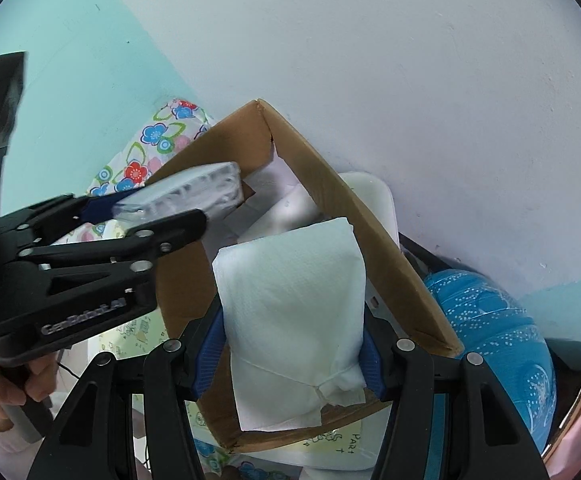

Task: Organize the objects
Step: 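Lower the plastic box and tissue pack into the box and open both tools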

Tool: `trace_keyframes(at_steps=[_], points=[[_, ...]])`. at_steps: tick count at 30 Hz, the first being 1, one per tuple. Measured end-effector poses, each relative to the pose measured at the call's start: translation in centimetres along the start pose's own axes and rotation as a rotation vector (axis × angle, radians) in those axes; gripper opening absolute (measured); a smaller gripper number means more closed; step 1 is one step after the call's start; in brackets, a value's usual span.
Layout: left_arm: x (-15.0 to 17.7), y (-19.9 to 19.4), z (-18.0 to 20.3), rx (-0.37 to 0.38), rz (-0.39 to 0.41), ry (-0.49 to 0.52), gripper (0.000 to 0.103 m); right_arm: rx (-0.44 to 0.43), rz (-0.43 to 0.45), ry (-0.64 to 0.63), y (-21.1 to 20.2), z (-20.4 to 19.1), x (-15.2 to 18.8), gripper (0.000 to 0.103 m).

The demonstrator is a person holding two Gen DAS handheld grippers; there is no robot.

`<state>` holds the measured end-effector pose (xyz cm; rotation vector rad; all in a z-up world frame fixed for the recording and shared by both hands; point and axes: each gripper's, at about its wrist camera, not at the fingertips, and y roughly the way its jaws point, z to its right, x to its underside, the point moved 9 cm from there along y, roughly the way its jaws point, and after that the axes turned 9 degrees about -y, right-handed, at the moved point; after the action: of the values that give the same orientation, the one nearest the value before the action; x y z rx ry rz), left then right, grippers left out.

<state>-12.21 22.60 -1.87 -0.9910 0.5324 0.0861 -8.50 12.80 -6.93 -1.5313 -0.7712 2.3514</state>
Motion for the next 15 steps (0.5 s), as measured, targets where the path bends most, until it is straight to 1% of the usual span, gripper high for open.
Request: trace_keyframes(at_steps=[3, 4, 5, 8, 10, 15], points=[[0.1, 0.8, 0.2, 0.017, -0.041, -0.028, 0.064, -0.002, 0.004, -0.014, -0.1, -0.3, -0.2, 0.061], [0.1, 0.9, 0.0, 0.015, -0.051, -0.042, 0.070, -0.006, 0.002, -0.015, 0.1, -0.3, -0.2, 0.061], [0.1, 0.9, -0.2, 0.011, -0.050, -0.053, 0.079, -0.004, 0.000, -0.014, 0.3, -0.3, -0.2, 0.061], [-0.2, -0.1, -0.7, 0.012, -0.015, -0.073, 0.090, 0.000, -0.009, -0.010, 0.7, -0.1, -0.1, 0.061], [-0.3, -0.6, -1.1, 0.004, -0.001, -0.078, 0.093, 0.000, -0.011, -0.007, 0.8, 0.0, 0.0, 0.061], [0.7, -0.5, -2.3, -0.048, 0.001, -0.062, 0.094, 0.007, -0.024, -0.015, 1.3, -0.2, 0.1, 0.062]])
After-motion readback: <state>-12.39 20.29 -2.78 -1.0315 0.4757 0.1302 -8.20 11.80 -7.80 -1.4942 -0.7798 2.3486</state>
